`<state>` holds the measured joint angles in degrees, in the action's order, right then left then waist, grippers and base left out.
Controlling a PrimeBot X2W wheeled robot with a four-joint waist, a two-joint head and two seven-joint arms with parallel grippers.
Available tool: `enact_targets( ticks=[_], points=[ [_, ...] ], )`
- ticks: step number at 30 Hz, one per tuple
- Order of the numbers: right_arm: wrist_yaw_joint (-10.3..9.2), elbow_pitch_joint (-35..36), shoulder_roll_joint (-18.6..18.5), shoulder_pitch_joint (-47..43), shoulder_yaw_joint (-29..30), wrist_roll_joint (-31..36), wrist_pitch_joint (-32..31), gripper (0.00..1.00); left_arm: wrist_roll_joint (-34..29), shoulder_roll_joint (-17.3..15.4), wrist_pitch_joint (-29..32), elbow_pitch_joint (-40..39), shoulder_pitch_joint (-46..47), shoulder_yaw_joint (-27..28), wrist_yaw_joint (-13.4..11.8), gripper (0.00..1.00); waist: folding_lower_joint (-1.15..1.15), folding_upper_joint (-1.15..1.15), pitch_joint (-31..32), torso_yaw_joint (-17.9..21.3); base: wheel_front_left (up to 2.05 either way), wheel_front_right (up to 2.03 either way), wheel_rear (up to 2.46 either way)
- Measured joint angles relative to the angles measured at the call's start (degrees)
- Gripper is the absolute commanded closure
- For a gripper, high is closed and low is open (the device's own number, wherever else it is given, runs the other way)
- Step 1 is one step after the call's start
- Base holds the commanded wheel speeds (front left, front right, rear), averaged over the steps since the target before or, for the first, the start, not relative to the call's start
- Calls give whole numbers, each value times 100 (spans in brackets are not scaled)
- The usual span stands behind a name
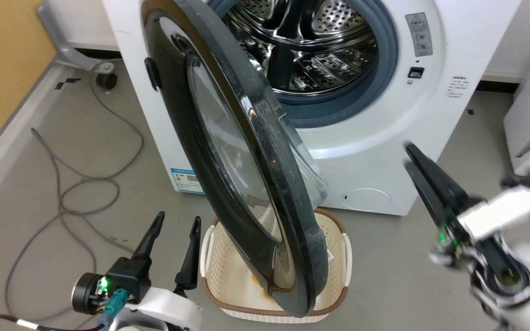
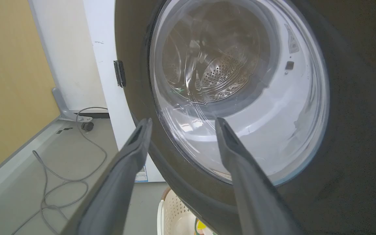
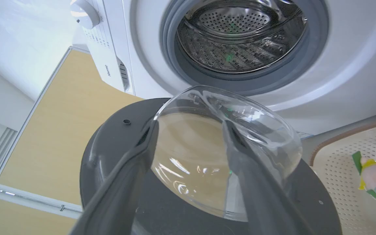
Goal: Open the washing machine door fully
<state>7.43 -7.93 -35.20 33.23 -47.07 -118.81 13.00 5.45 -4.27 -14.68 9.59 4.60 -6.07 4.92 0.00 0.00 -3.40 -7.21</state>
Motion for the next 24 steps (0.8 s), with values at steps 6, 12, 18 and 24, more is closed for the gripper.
enact_targets(
  ticks=[6, 12, 18, 24],
  points=[
    [0, -202, 465, -1653, 2016, 948, 176, 0, 37, -29, 0, 20, -73, 148, -32, 0, 0, 0, 36, 139, 0, 0, 0],
    [-1, -448, 1779, -2921, 4227, 3492, 180, 0, 71, -81, 0, 16, -143, 312, -92, 0, 0, 0, 56, 274, 0, 0, 0],
    [0, 218, 2911, -3511, 5470, 6353, 179, 0, 78, -110, -1, 26, -219, 368, -124, 0, 0, 0, 129, 333, 0, 0, 0],
    [0, 899, 3174, -3776, 5798, 8885, 133, 0, 86, -130, 0, 27, -230, 446, -140, 0, 0, 0, 126, 359, 0, 0, 0]
  ],
)
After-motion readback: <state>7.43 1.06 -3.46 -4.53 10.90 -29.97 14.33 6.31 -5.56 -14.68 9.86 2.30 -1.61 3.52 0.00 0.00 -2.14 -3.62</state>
